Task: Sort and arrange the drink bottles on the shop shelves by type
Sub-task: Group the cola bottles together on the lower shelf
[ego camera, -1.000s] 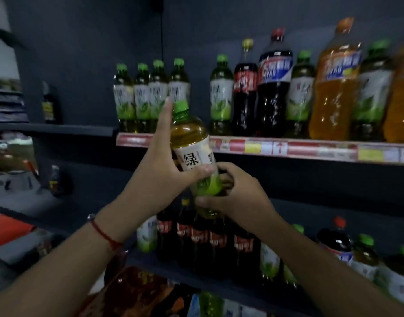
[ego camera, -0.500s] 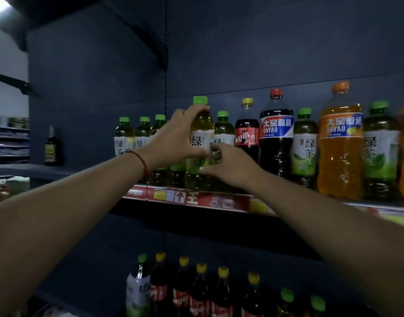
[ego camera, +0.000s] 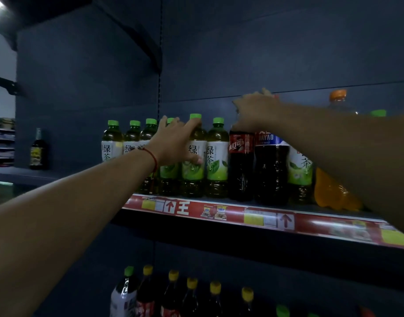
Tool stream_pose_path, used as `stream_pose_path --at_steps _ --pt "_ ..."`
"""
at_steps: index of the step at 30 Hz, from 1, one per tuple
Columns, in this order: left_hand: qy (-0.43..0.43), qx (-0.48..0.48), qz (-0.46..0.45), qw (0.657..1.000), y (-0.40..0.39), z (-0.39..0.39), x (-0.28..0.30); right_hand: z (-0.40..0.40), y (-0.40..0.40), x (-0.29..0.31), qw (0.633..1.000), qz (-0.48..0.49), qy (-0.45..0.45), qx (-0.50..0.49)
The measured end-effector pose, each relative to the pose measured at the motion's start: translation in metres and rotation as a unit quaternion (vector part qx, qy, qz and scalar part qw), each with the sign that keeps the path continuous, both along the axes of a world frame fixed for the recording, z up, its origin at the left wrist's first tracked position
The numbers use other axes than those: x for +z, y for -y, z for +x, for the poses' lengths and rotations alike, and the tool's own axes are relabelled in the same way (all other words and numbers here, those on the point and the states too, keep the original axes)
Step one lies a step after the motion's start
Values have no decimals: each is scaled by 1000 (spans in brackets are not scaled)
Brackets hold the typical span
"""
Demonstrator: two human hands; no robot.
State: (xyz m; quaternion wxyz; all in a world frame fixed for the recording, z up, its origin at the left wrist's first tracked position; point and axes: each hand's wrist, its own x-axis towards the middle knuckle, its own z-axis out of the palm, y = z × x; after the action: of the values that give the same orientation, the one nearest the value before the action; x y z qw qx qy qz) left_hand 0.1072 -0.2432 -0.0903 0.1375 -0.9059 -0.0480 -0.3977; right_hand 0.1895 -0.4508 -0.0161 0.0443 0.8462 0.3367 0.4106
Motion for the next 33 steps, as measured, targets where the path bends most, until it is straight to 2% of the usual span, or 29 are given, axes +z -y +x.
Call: stream_pose_path --at_steps 3,6,11,15,18,20,22,24,27,30,33 --pt "-6 28 3 1000 -3 5 -1 7 -3 -6 1000 -3 -9 6" --pt "-23 77 47 996 -2 8 0 7 -2 -8 999 20 3 28" --pt "-9 91 68 993 -3 13 -6 3 9 -12 994 62 32 80" --pt "26 101 73 992 3 10 -16 -8 18 -22 971 134 -44 194" --pt "78 23 23 996 27 2 -25 -21 30 -31 956 162 -60 238" --pt "80 -85 -74 990 51 -6 -35 -31 41 -39 952 172 -64 245" --pt "57 -174 -180 967 76 -11 -48 -40 54 -48 943 189 -76 263" --pt "48 -228 -249 940 96 -13 -61 -50 66 -62 938 186 -73 284" --pt "40 -306 -300 902 124 -18 -79 -67 88 -85 930 182 -47 316" --pt "61 -366 -327 869 149 -29 -95 -88 117 -106 908 243 -40 340" --pt "81 -362 -316 873 172 -49 -111 -109 150 -127 854 345 -92 379"
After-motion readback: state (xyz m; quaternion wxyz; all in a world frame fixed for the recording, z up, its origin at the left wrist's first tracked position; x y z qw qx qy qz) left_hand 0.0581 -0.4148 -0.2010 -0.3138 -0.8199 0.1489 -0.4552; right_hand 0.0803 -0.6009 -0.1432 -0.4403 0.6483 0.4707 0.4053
